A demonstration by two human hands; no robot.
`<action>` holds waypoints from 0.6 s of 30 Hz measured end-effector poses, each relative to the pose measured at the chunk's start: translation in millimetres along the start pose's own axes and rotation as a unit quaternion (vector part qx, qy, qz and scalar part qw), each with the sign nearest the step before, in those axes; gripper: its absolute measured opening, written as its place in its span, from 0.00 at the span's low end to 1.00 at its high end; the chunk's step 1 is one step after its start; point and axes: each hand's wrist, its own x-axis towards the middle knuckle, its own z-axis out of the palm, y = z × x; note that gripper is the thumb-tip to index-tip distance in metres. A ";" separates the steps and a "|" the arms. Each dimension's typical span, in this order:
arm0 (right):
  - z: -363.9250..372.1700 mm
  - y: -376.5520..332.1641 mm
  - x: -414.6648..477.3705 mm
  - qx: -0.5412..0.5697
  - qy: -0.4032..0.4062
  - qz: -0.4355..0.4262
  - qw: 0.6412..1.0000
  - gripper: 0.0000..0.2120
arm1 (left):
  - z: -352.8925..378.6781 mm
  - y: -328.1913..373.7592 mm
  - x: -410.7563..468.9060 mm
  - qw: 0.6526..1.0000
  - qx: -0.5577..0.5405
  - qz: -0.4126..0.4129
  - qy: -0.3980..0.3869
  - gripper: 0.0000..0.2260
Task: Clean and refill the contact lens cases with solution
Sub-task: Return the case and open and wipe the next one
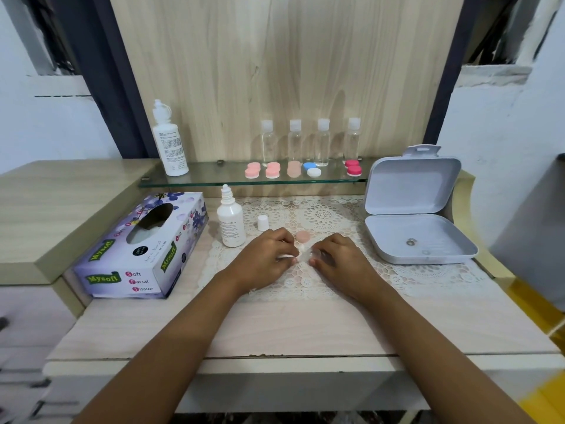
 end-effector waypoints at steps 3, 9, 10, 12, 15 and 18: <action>-0.7 -0.3 -0.6 -0.001 -0.001 -0.002 1.000 0.12 | 0.2 -0.3 -2.0 1.000 -0.017 -0.004 -0.002 0.07; -0.7 0.4 -0.9 0.001 0.002 -0.009 1.000 0.12 | 0.9 4.5 -4.1 0.998 -0.042 -0.037 0.007 0.10; -0.7 1.0 -0.6 0.000 0.002 -0.010 1.000 0.12 | 0.1 5.2 -3.6 0.998 -0.043 -0.039 0.014 0.11; -0.2 1.8 -0.3 0.001 0.002 -0.010 1.000 0.11 | -1.3 5.1 -2.9 0.998 -0.045 -0.041 0.023 0.10; 0.4 1.6 -0.4 0.004 0.006 -0.011 1.000 0.11 | -1.5 4.8 -1.5 0.997 -0.044 -0.057 0.036 0.10; 0.2 1.5 -0.5 0.005 0.008 -0.014 1.000 0.10 | 0.1 7.1 0.9 0.990 -0.049 -0.103 0.080 0.11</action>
